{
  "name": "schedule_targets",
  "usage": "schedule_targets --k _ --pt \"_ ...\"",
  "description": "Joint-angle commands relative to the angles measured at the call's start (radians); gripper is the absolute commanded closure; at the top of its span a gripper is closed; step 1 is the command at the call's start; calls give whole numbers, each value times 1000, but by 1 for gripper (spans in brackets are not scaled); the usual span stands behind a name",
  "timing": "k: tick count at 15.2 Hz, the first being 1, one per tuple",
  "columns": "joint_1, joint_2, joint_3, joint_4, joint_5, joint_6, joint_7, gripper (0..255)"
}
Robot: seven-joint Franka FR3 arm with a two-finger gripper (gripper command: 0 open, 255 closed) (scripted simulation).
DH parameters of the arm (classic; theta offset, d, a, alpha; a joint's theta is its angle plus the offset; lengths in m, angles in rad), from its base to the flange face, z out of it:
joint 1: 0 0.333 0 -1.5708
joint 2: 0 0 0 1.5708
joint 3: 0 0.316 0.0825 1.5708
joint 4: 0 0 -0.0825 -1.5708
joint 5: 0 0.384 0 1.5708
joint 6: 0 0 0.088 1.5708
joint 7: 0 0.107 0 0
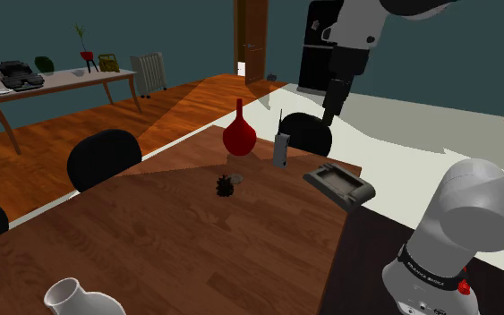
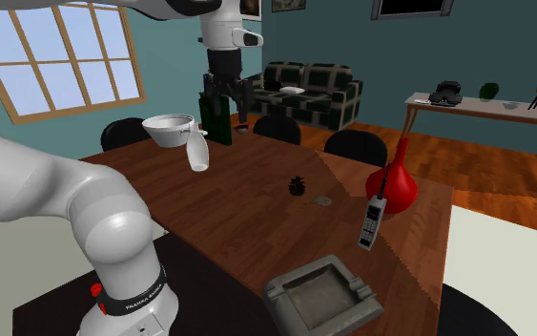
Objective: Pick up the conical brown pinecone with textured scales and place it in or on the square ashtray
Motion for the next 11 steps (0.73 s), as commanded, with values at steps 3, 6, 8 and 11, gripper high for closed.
schedule_targets --k 3,6,8,11 --pt "-1 55 12 -13 1 65 6 0" --pt "-4 145 30 -22 1 161 15 0" --pt "-7 210 42 -21 -1 223 23 0" --pt "-11 314 59 -8 -7 311 36 0"
